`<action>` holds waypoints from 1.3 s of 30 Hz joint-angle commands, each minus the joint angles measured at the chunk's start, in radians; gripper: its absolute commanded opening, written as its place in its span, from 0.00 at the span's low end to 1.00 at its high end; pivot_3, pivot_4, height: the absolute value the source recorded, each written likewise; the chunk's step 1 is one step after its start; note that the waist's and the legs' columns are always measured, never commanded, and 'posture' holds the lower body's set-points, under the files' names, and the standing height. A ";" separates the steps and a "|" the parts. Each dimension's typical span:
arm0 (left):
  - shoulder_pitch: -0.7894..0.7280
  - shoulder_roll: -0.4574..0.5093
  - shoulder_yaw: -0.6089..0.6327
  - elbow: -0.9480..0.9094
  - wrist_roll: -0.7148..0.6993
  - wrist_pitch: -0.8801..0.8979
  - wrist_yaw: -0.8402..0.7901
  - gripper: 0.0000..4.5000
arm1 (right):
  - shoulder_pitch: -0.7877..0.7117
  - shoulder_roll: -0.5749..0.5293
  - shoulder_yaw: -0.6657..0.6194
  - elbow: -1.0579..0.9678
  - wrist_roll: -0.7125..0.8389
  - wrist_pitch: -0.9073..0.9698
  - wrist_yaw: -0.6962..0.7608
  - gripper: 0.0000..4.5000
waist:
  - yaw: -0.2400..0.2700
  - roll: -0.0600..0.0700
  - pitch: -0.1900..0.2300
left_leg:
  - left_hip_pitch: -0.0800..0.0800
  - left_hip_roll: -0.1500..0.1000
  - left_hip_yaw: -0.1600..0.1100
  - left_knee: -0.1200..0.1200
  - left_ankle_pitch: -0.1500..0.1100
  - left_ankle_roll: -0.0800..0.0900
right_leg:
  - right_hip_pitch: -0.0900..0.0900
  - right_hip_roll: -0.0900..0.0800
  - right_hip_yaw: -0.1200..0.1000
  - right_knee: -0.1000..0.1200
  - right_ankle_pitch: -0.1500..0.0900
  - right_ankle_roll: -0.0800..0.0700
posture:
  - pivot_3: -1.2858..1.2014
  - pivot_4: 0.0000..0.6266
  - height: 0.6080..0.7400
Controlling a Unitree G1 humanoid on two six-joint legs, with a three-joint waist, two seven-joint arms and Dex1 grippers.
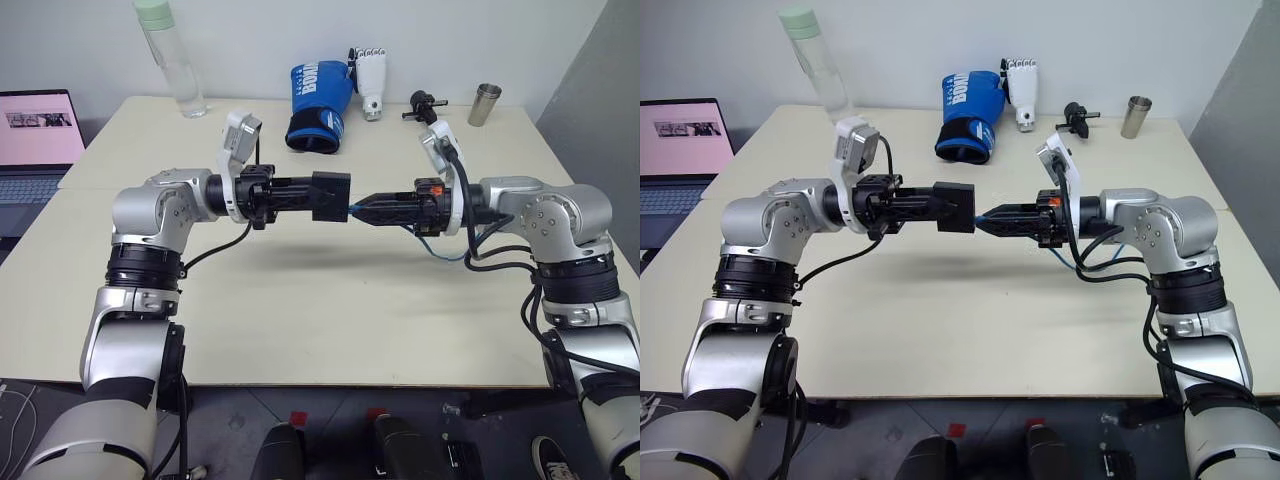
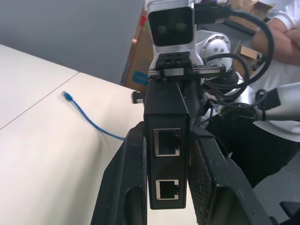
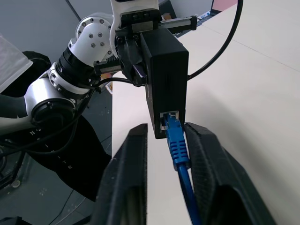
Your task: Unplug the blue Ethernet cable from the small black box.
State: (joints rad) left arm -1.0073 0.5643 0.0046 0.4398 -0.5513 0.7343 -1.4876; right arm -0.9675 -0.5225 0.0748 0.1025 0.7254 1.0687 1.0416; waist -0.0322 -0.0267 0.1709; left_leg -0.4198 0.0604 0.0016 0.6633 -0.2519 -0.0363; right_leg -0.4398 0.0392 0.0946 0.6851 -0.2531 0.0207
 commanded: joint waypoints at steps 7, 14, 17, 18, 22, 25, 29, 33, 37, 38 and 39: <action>-0.035 0.006 0.022 -0.018 -0.016 -0.002 0.004 0.18 | -0.019 0.024 -0.011 -0.030 0.012 0.009 0.008 0.21 | 0.000 0.000 0.000 | 0.000 0.000 0.000 0.000 0.000 0.000 | 0.000 0.000 0.000 0.000 0.000 0.000 | 0.52 0.24 1.00; -0.035 0.007 0.021 -0.016 -0.013 -0.005 0.003 0.18 | -0.017 0.021 -0.010 -0.021 0.008 0.004 0.016 0.21 | 0.000 0.000 0.000 | 0.000 0.000 0.000 0.000 0.000 0.000 | 0.000 0.000 0.000 0.000 0.000 0.000 | 0.52 0.24 1.00; -0.034 0.009 0.020 -0.016 -0.011 -0.007 0.002 0.18 | -0.021 0.012 -0.016 -0.014 0.012 0.013 0.026 0.21 | 0.000 0.000 0.000 | 0.000 0.000 0.000 0.000 0.000 0.000 | 0.000 0.000 0.000 0.000 0.000 0.000 | 0.52 0.24 1.00; -0.034 0.009 0.020 -0.016 -0.011 -0.008 0.002 0.18 | -0.022 0.009 -0.018 -0.011 0.014 0.017 0.029 0.21 | 0.000 0.000 0.000 | 0.000 0.000 0.000 0.000 0.000 0.000 | 0.000 0.000 0.000 0.000 0.000 0.000 | 0.52 0.24 1.00; -0.036 0.006 0.018 -0.015 -0.009 -0.011 0.001 0.18 | -0.023 0.003 -0.017 -0.009 0.012 0.015 0.039 0.21 | 0.000 0.000 0.000 | 0.000 0.000 0.000 0.000 0.000 0.000 | 0.000 0.000 0.000 0.000 0.000 0.000 | 0.52 0.24 1.00; -0.040 0.003 0.016 -0.009 -0.006 -0.016 0.000 0.18 | -0.025 0.003 -0.017 -0.005 0.012 0.016 0.042 0.21 | 0.000 0.000 0.000 | 0.000 0.000 0.000 0.000 0.000 0.000 | 0.000 0.000 0.000 0.000 0.000 0.000 | 0.52 0.24 1.00; -0.039 0.002 0.013 -0.009 -0.004 -0.020 -0.003 0.18 | -0.027 0.004 -0.018 0.007 0.008 0.012 0.045 0.14 | 0.000 0.000 0.000 | 0.000 0.000 0.000 0.000 0.000 0.000 | 0.000 0.000 0.000 0.000 0.000 0.000 | 0.52 0.24 1.00; -0.037 0.003 0.013 -0.008 -0.003 -0.021 -0.004 0.18 | -0.036 0.004 -0.026 0.016 0.021 0.026 0.052 0.01 | 0.000 0.000 0.000 | 0.000 0.000 0.000 0.000 0.000 0.000 | 0.000 0.000 0.000 0.000 0.000 0.000 | 0.52 0.24 1.00; -0.035 0.004 0.013 -0.008 -0.003 -0.021 -0.004 0.18 | -0.043 0.005 -0.032 0.021 0.032 0.043 0.058 0.01 | 0.000 0.000 0.000 | 0.000 0.000 0.000 0.000 0.000 0.000 | 0.000 0.000 0.000 0.000 0.000 0.000 | 0.52 0.24 1.00; -0.034 0.005 0.013 -0.008 -0.002 -0.021 -0.005 0.18 | -0.044 0.003 -0.032 0.022 0.034 0.047 0.062 0.01 | 0.000 0.000 0.000 | 0.000 0.000 0.000 0.000 0.000 0.000 | 0.000 0.000 0.000 0.000 0.000 0.000 | 0.52 0.24 1.00; -0.033 0.006 0.013 -0.009 -0.002 -0.021 -0.005 0.18 | -0.043 -0.002 -0.030 0.020 0.034 0.050 0.069 0.01 | 0.000 0.000 0.000 | 0.000 0.000 0.000 0.000 0.000 0.000 | 0.000 0.000 0.000 0.000 0.000 0.000 | 0.52 0.24 1.00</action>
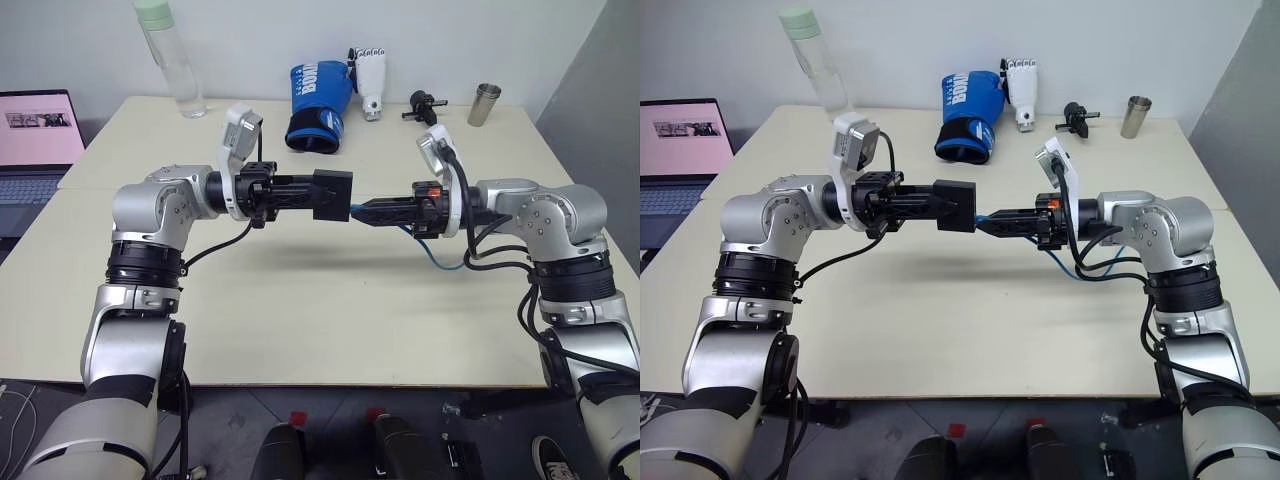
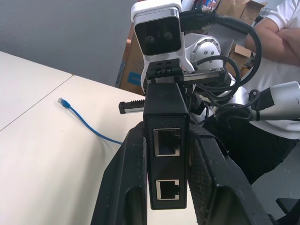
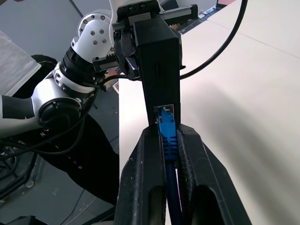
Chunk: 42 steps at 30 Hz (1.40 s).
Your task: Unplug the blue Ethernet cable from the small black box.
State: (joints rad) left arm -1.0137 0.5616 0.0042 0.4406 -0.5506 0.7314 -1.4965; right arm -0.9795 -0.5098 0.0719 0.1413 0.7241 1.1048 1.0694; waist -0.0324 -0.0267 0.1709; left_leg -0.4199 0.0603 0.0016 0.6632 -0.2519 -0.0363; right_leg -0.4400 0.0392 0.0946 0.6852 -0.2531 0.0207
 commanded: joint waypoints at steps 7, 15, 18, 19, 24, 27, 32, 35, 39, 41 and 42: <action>-0.023 0.010 0.010 -0.015 0.001 -0.023 0.002 0.18 | -0.030 -0.028 -0.011 -0.021 0.015 -0.004 0.064 0.01 | 0.000 0.000 0.000 | 0.000 0.000 0.000 0.000 0.000 0.000 | 0.000 0.000 0.000 0.000 0.000 0.000 | 0.52 0.24 1.00; -0.007 0.035 -0.005 -0.014 0.027 -0.059 -0.014 0.18 | -0.036 -0.073 -0.006 -0.012 -0.002 -0.020 0.096 0.01 | 0.000 0.000 0.000 | 0.000 0.000 0.000 0.000 0.000 0.000 | 0.000 0.000 0.000 0.000 0.000 0.000 | 0.52 0.24 1.00; 0.005 0.059 -0.009 -0.009 0.036 -0.073 -0.025 0.18 | -0.009 -0.128 0.000 -0.036 -0.001 -0.009 0.131 0.01 | 0.000 0.000 0.000 | 0.000 0.000 0.000 0.000 0.000 0.000 | 0.000 0.000 0.000 0.000 0.000 0.000 | 0.52 0.24 1.00; 0.004 0.062 -0.006 -0.005 0.036 -0.074 -0.023 0.18 | -0.001 -0.143 0.004 -0.042 -0.002 -0.009 0.140 0.01 | 0.000 0.000 0.000 | 0.000 0.000 0.000 0.000 0.000 0.000 | 0.000 0.000 0.000 0.000 0.000 0.000 | 0.52 0.24 1.00; 0.000 0.061 -0.001 0.001 0.036 -0.078 -0.017 0.18 | 0.015 -0.171 0.014 -0.048 -0.006 -0.019 0.158 0.01 | 0.000 0.000 0.000 | 0.000 0.000 0.000 0.000 0.000 0.000 | 0.000 0.000 0.000 0.000 0.000 0.000 | 0.52 0.24 1.00; 0.000 0.059 0.002 0.002 0.037 -0.080 -0.014 0.18 | 0.016 -0.167 0.012 -0.045 -0.017 -0.029 0.150 0.01 | 0.000 0.000 0.000 | 0.000 0.000 0.000 0.000 0.000 0.000 | 0.000 0.000 0.000 0.000 0.000 0.000 | 0.52 0.24 1.00; 0.008 0.070 0.016 -0.009 0.032 -0.077 0.001 0.18 | 0.077 -0.096 0.059 -0.034 -0.212 -0.214 -0.061 0.01 | 0.000 0.000 0.000 | 0.000 0.000 0.000 0.000 0.000 0.000 | 0.000 0.000 0.000 0.000 0.000 0.000 | 0.52 0.24 1.00; 0.016 0.083 0.021 -0.016 0.028 -0.072 0.005 0.18 | 0.176 -0.065 0.109 -0.104 -0.316 -0.312 -0.154 0.01 | 0.000 0.000 0.000 | -0.001 0.000 0.000 0.000 0.000 0.000 | -0.001 0.000 0.000 0.000 0.000 0.000 | 0.52 0.24 1.00; 0.027 0.091 0.028 -0.026 0.025 -0.065 0.013 0.18 | 0.311 -0.038 0.187 -0.171 -0.466 -0.437 -0.280 0.01 | 0.001 0.000 0.000 | -0.003 0.000 -0.001 0.000 0.000 0.000 | -0.002 0.000 0.000 -0.001 -0.001 0.000 | 0.52 0.24 1.00; 0.032 0.094 0.031 -0.035 0.022 -0.060 0.016 0.18 | 0.356 -0.027 0.213 -0.166 -0.542 -0.511 -0.336 0.01 | 0.001 0.000 0.000 | -0.003 0.000 -0.001 0.000 0.000 0.000 | -0.002 0.000 0.000 0.000 -0.001 0.000 | 0.52 0.24 1.00; 0.036 0.096 0.032 -0.040 0.020 -0.056 0.018 0.18 | 0.381 -0.011 0.214 -0.159 -0.560 -0.532 -0.363 0.01 | 0.001 0.000 0.000 | -0.003 0.000 0.000 0.001 0.000 0.000 | -0.002 0.000 0.000 0.001 -0.001 0.000 | 0.52 0.24 1.00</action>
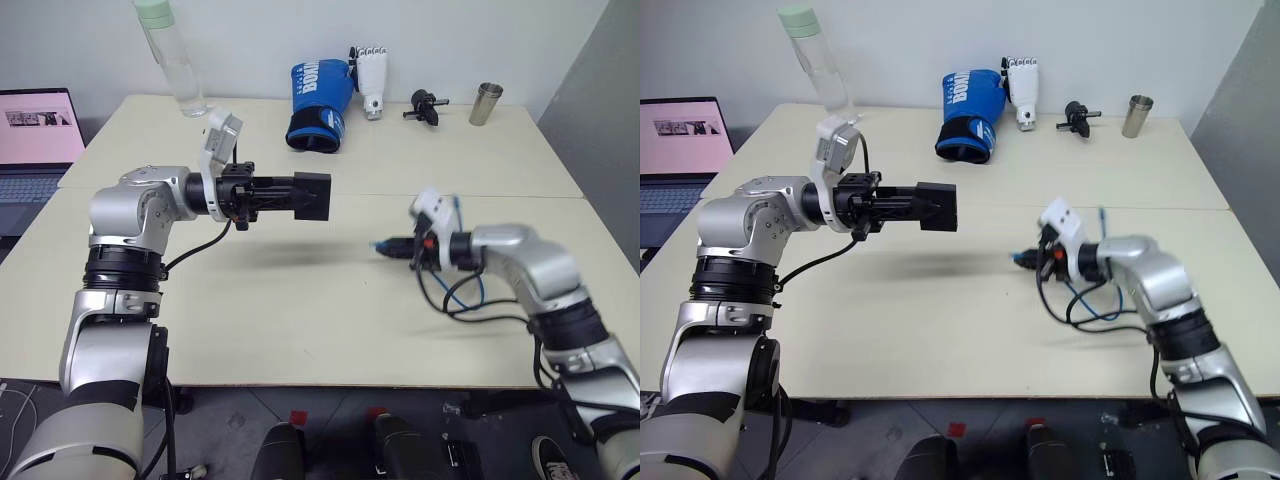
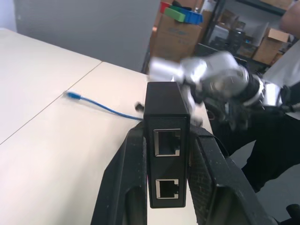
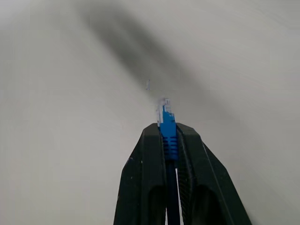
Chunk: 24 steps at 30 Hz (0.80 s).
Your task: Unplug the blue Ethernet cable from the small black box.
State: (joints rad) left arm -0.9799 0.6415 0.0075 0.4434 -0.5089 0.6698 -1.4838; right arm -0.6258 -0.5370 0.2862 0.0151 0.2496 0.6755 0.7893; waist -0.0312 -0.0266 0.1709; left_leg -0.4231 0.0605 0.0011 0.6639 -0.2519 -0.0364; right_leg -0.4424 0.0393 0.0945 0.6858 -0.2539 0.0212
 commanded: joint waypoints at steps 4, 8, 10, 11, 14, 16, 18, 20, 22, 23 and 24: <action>0.006 0.020 0.029 -0.051 -0.024 0.013 0.009 0.18 | 0.083 0.054 -0.021 -0.016 -0.105 -0.120 -0.129 0.01 | -0.001 0.000 0.000 | 0.002 0.000 0.000 0.000 0.000 0.000 | 0.001 0.000 0.000 0.002 0.000 0.000 | 0.52 0.24 1.00; 0.004 0.018 0.028 -0.051 -0.023 0.015 0.009 0.18 | 0.087 0.058 -0.034 -0.011 -0.097 -0.104 -0.107 0.24 | -0.001 0.000 0.000 | 0.002 0.000 0.000 0.000 0.000 0.000 | 0.000 0.000 0.000 0.002 -0.001 -0.001 | 0.52 0.24 1.00; 0.003 0.016 0.026 -0.051 -0.023 0.016 0.008 0.18 | 0.085 0.055 -0.037 -0.010 -0.093 -0.101 -0.091 0.35 | -0.001 0.000 0.000 | 0.002 0.000 0.000 0.000 0.000 0.000 | 0.001 0.000 0.000 0.002 -0.001 -0.001 | 0.52 0.24 1.00; 0.003 0.015 0.026 -0.051 -0.023 0.015 0.008 0.18 | 0.083 0.053 -0.039 -0.010 -0.092 -0.097 -0.083 0.39 | -0.001 0.000 0.000 | 0.002 0.000 0.000 0.000 0.000 0.000 | 0.001 0.000 0.000 0.002 -0.001 -0.001 | 0.52 0.24 1.00; 0.001 0.012 0.026 -0.046 -0.021 0.012 0.009 0.18 | 0.081 0.042 -0.047 -0.028 -0.081 -0.078 -0.052 0.53 | -0.001 0.000 0.000 | 0.002 0.000 0.000 0.000 0.000 0.000 | 0.001 0.000 0.000 0.002 -0.001 -0.001 | 0.52 0.24 1.00; 0.001 0.013 0.027 -0.046 -0.022 0.012 0.009 0.18 | 0.081 0.026 -0.070 -0.072 -0.048 -0.039 -0.022 0.65 | -0.001 0.000 0.000 | 0.002 0.000 0.000 0.000 0.000 0.000 | 0.001 0.000 0.000 0.002 -0.001 -0.001 | 0.52 0.24 1.00; 0.004 0.017 0.029 -0.045 -0.022 0.013 0.008 0.18 | 0.082 0.004 -0.093 -0.136 0.001 0.009 0.019 0.74 | -0.001 0.000 0.000 | 0.002 0.000 0.000 0.000 0.000 0.000 | 0.000 0.000 0.000 0.003 -0.001 -0.001 | 0.52 0.24 1.00; 0.004 0.019 0.032 -0.040 -0.019 0.009 0.013 0.18 | 0.076 -0.012 -0.131 -0.206 0.071 0.096 0.044 0.85 | -0.001 0.000 0.000 | 0.002 0.000 0.000 0.000 0.000 0.000 | 0.001 0.000 0.000 0.002 -0.001 -0.001 | 0.52 0.24 1.00; 0.005 0.021 0.039 -0.033 -0.017 0.003 0.020 0.18 | 0.060 -0.014 -0.202 -0.277 0.189 0.225 0.061 0.95 | -0.001 0.000 0.000 | 0.002 0.000 0.000 0.000 0.000 0.000 | 0.001 0.000 0.000 0.003 -0.001 -0.001 | 0.52 0.24 1.00; 0.006 0.023 0.042 -0.031 -0.016 0.000 0.024 0.18 | 0.044 -0.020 -0.235 -0.310 0.239 0.279 0.065 0.99 | 0.000 0.000 0.000 | 0.002 0.000 0.000 0.000 0.000 0.000 | 0.001 0.000 0.000 0.003 -0.001 -0.001 | 0.52 0.24 1.00; 0.008 0.026 0.046 -0.028 -0.015 -0.002 0.026 0.18 | 0.028 -0.024 -0.263 -0.336 0.278 0.323 0.064 0.99 | 0.000 0.000 0.000 | 0.002 0.000 0.000 0.000 0.000 0.000 | 0.001 0.000 0.000 0.003 -0.001 -0.001 | 0.52 0.24 1.00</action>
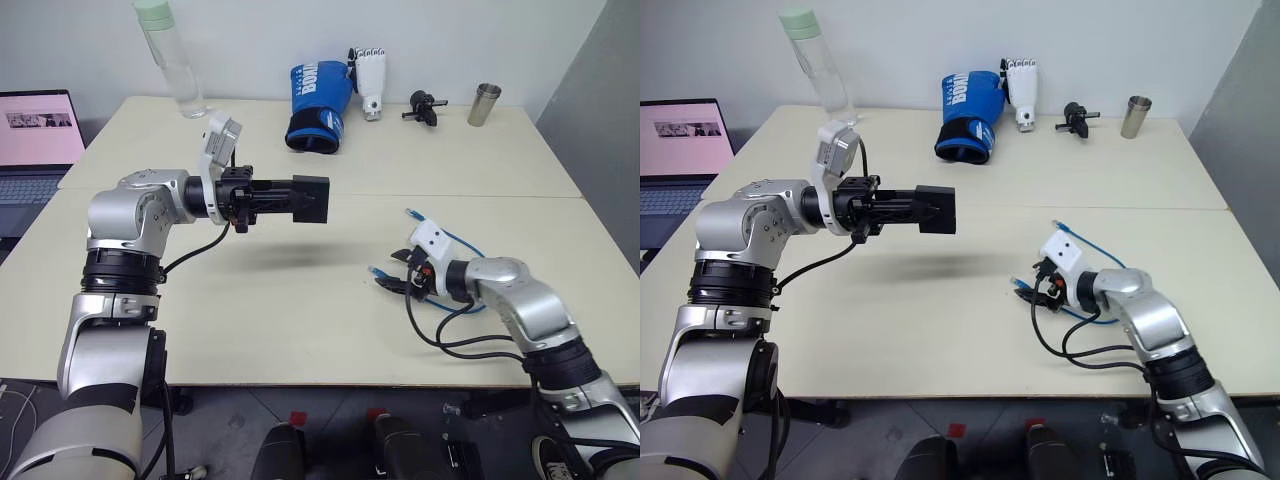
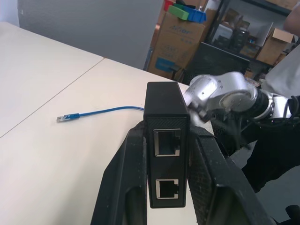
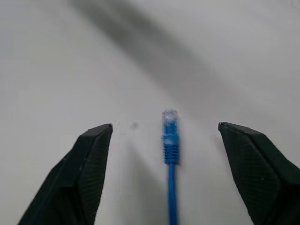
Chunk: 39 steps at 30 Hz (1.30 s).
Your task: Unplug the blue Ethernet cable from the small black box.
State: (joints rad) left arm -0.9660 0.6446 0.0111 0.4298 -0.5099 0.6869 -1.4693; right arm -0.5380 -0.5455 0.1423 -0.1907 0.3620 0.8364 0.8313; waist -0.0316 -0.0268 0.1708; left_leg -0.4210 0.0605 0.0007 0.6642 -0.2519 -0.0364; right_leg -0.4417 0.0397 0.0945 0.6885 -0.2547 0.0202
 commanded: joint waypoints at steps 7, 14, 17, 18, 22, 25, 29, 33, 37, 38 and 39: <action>0.020 0.031 0.113 0.010 0.008 -0.079 0.132 0.18 | -0.210 -0.029 -0.311 -0.226 0.387 0.333 -0.026 0.99 | 0.000 0.000 0.000 | 0.001 0.000 0.000 -0.001 0.000 0.000 | 0.000 0.000 0.000 0.001 -0.001 -0.001 | 0.52 0.24 1.00; 0.056 0.011 0.196 0.172 0.125 -0.335 0.441 0.18 | -0.215 0.013 -0.293 -0.343 0.403 0.299 -0.156 0.99 | 0.000 0.000 0.000 | 0.001 0.000 0.000 0.000 0.000 0.000 | 0.000 0.000 0.000 0.001 -0.001 -0.001 | 0.52 0.24 1.00; 0.090 -0.020 0.181 0.247 0.231 -0.499 0.634 0.18 | -0.196 0.020 -0.254 -0.364 0.377 0.258 -0.177 0.99 | 0.001 0.000 0.000 | 0.000 0.000 0.000 -0.001 0.000 0.000 | 0.000 0.000 0.000 0.001 -0.001 -0.001 | 0.52 0.24 1.00; 0.103 -0.043 0.187 0.279 0.266 -0.545 0.741 0.18 | -0.186 0.023 -0.234 -0.367 0.361 0.240 -0.185 0.99 | 0.003 0.000 0.000 | 0.000 0.000 0.000 -0.001 0.000 0.000 | 0.000 -0.001 0.000 0.001 -0.001 -0.001 | 0.52 0.24 1.00; 0.126 -0.121 0.197 0.402 0.319 -0.661 0.930 0.18 | -0.157 0.030 -0.198 -0.363 0.343 0.193 -0.199 0.99 | 0.007 -0.001 -0.001 | 0.000 -0.001 0.000 0.000 0.000 0.000 | 0.001 -0.002 -0.001 0.001 -0.001 -0.001 | 0.52 0.24 1.00; 0.116 -0.154 0.184 0.488 0.354 -0.738 0.995 0.18 | -0.145 0.031 -0.187 -0.352 0.342 0.175 -0.202 0.99 | 0.008 -0.001 -0.001 | -0.001 -0.001 -0.001 0.000 0.000 0.000 | 0.000 -0.002 -0.002 0.001 -0.001 -0.001 | 0.52 0.24 1.00; 0.109 -0.190 0.174 0.587 0.388 -0.825 1.058 0.18 | -0.143 0.029 -0.181 -0.331 0.338 0.157 -0.205 0.99 | 0.005 -0.001 -0.001 | -0.001 -0.001 -0.001 0.000 0.000 0.000 | 0.000 -0.002 -0.002 0.001 -0.001 -0.001 | 0.52 0.24 1.00; 0.125 -0.211 0.171 0.650 0.405 -0.871 1.087 0.18 | -0.143 0.026 -0.180 -0.326 0.336 0.150 -0.211 0.99 | 0.006 -0.002 -0.001 | -0.001 -0.001 -0.001 0.000 0.000 0.000 | 0.000 -0.002 -0.002 0.001 -0.001 -0.001 | 0.52 0.24 1.00; 0.127 -0.208 0.182 0.664 0.398 -0.883 1.089 0.36 | -0.139 0.024 -0.179 -0.330 0.334 0.150 -0.214 1.00 | 0.004 -0.002 -0.001 | 0.001 -0.001 -0.001 0.000 0.000 0.000 | 0.001 -0.002 -0.002 0.002 -0.001 -0.001 | 0.52 0.24 1.00; 0.126 -0.205 0.187 0.660 0.392 -0.881 1.083 0.40 | -0.138 0.023 -0.179 -0.329 0.333 0.149 -0.215 1.00 | 0.004 -0.002 -0.001 | 0.001 -0.001 -0.001 0.000 0.000 0.000 | 0.001 -0.002 -0.002 0.002 -0.001 -0.001 | 0.52 0.24 1.00; 0.126 -0.201 0.190 0.656 0.387 -0.878 1.078 0.47 | -0.136 0.023 -0.179 -0.330 0.334 0.149 -0.216 1.00 | 0.004 -0.002 -0.001 | 0.001 -0.001 -0.001 0.000 0.000 0.000 | 0.001 -0.002 -0.002 0.002 -0.001 -0.001 | 0.52 0.24 1.00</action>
State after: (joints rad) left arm -0.8325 0.4326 0.1860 1.1068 -0.1132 -0.1809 -0.3842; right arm -0.6757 -0.5140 -0.0235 -0.4991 0.6898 1.0094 0.6234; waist -0.0280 -0.0284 0.1698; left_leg -0.4204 0.0596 -0.0001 0.6641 -0.2520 -0.0361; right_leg -0.4407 0.0381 0.0925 0.6902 -0.2553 0.0196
